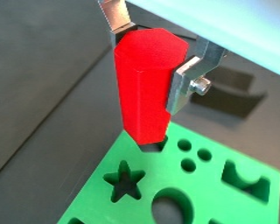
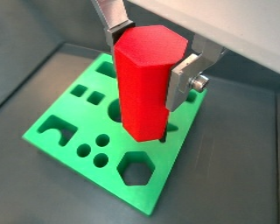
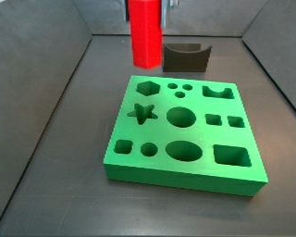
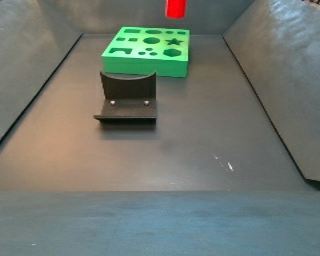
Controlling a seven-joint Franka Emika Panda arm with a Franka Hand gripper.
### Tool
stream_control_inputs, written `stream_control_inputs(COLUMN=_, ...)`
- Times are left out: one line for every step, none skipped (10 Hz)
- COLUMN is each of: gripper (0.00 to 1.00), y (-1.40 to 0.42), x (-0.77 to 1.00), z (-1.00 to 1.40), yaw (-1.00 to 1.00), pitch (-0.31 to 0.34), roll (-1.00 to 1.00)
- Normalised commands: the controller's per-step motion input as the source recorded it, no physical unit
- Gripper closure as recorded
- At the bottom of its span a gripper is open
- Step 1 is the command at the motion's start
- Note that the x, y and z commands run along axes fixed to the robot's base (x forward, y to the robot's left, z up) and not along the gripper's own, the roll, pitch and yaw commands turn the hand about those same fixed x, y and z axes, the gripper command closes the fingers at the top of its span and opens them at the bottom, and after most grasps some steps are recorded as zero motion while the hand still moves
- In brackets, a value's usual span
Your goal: Insert the hexagon object.
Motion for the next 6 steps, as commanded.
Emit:
stream_control_inputs(gripper=1.00, y=0.05, x=0.13, z=-0.87, yaw=-0.95, pitch=0.000, roll=0.00)
stream_control_inputs(gripper=1.00, y=0.79, x=0.00, z=-0.91, yaw=-0.07, pitch=-0.060, roll=-0.06)
stream_control_inputs(gripper=1.00, y=0.64, x=0.00, z=-0.93, yaw=0.00, pitch=-0.051, roll=-0.06)
stream_control_inputs(gripper=1.00, y=0.54, x=0.00, z=-0.97, yaw=0.00, pitch=-0.067, roll=-0.02)
stream_control_inputs(gripper=1.00, y=0.27, x=0.00, z=-0.82, yaw=-0.09, pitch=-0.083, roll=-0.03)
stream_control_inputs(gripper=1.00, y=0.00, x=0.06, z=-0.54, yaw=-0.26, pitch=-0.013, roll=-0.05)
